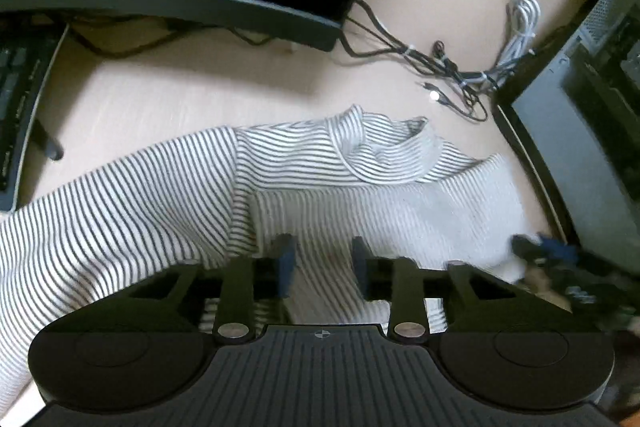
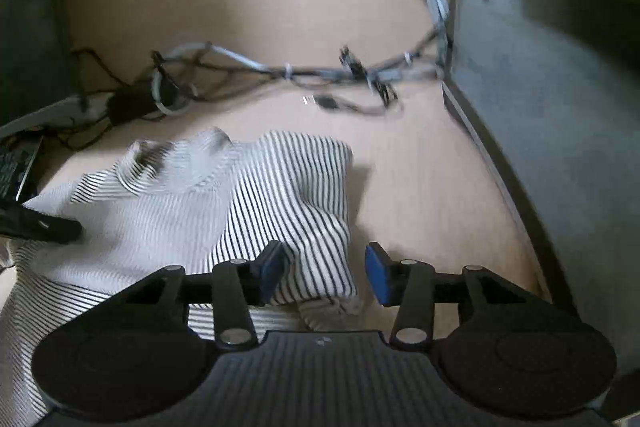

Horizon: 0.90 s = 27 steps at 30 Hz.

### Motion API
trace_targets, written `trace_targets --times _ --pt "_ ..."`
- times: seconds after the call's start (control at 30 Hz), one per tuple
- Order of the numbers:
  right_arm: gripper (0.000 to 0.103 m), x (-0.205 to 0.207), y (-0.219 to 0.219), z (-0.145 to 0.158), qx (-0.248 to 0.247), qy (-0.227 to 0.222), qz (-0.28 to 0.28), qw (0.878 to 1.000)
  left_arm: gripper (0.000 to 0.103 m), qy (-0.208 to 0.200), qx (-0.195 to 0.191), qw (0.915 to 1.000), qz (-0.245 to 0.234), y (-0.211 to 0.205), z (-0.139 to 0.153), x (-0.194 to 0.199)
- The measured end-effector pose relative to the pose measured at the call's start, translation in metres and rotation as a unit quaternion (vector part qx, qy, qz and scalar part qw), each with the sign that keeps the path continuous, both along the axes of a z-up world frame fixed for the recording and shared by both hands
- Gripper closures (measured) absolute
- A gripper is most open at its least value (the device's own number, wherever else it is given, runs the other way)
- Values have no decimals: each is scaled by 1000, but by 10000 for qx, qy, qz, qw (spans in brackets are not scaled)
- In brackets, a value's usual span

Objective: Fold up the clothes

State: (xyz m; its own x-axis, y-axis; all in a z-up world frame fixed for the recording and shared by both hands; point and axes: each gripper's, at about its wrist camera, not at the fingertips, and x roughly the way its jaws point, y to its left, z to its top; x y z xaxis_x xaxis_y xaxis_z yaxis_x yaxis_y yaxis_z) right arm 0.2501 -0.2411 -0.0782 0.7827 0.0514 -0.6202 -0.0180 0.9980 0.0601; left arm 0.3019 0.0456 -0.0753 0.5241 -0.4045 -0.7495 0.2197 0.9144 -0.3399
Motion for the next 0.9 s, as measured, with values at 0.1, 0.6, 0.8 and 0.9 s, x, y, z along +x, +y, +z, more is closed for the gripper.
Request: trace_targets --times 0.1,0.6,0.8,0.9 --pt "61 -9 9 17 -66 -461 194 9987 83 -82 162 9998 111 4 2 3" --pt "37 1 52 19 555 59 678 9961 18 -559 802 9923 759 56 55 -48" --pt "1 -15 76 35 1380 146 874 9865 0 -717 1034 9783 1647 114 64 -96" --pt "0 -23 90 34 1703 292 981 9801 0 -674 1116 9658 2242 149 64 -123"
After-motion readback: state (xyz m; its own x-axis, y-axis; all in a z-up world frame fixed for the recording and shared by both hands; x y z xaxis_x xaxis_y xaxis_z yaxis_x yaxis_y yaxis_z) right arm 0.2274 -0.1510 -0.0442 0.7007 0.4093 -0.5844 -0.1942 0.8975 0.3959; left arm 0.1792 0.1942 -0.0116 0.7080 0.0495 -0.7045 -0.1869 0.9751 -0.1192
